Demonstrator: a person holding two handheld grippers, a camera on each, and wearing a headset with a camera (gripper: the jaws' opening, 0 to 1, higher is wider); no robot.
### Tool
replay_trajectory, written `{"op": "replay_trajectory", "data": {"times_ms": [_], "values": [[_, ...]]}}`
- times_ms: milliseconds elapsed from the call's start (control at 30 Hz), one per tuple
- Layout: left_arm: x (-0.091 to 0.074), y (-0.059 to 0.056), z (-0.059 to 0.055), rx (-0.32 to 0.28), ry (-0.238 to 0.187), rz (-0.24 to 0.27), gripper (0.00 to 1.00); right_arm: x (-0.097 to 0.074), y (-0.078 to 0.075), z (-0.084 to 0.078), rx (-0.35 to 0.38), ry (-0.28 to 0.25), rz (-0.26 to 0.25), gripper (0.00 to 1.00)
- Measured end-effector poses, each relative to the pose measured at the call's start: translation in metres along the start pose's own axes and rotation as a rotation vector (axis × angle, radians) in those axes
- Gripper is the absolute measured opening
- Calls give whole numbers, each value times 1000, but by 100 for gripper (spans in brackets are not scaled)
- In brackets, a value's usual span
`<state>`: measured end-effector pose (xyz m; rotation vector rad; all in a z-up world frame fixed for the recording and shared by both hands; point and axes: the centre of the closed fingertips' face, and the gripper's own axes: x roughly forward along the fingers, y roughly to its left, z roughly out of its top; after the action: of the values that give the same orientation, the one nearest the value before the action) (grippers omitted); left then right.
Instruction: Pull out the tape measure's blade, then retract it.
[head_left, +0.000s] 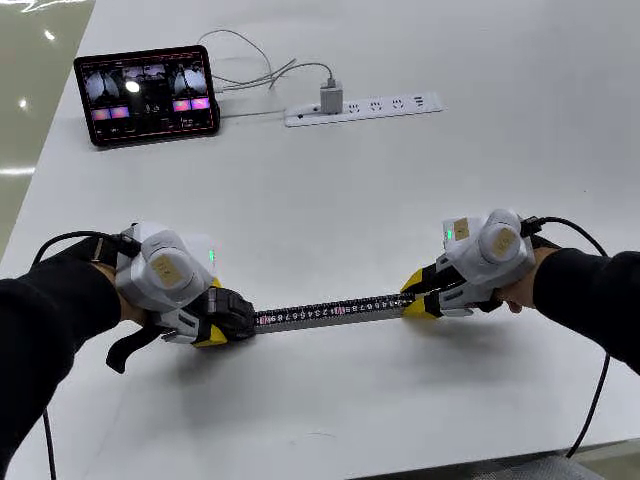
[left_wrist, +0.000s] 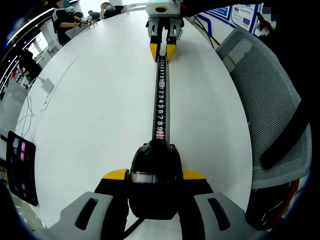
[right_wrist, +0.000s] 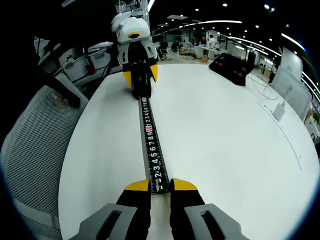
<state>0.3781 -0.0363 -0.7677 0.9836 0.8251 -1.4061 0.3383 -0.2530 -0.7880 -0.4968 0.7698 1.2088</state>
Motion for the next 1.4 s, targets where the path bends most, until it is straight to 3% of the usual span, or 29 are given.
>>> {"op": "replay_trajectory", "data": {"times_ms": [1400], "values": [[1,-1,1,2,5,-1,32,-16,-6,-21,31,12,-22,10]]}}
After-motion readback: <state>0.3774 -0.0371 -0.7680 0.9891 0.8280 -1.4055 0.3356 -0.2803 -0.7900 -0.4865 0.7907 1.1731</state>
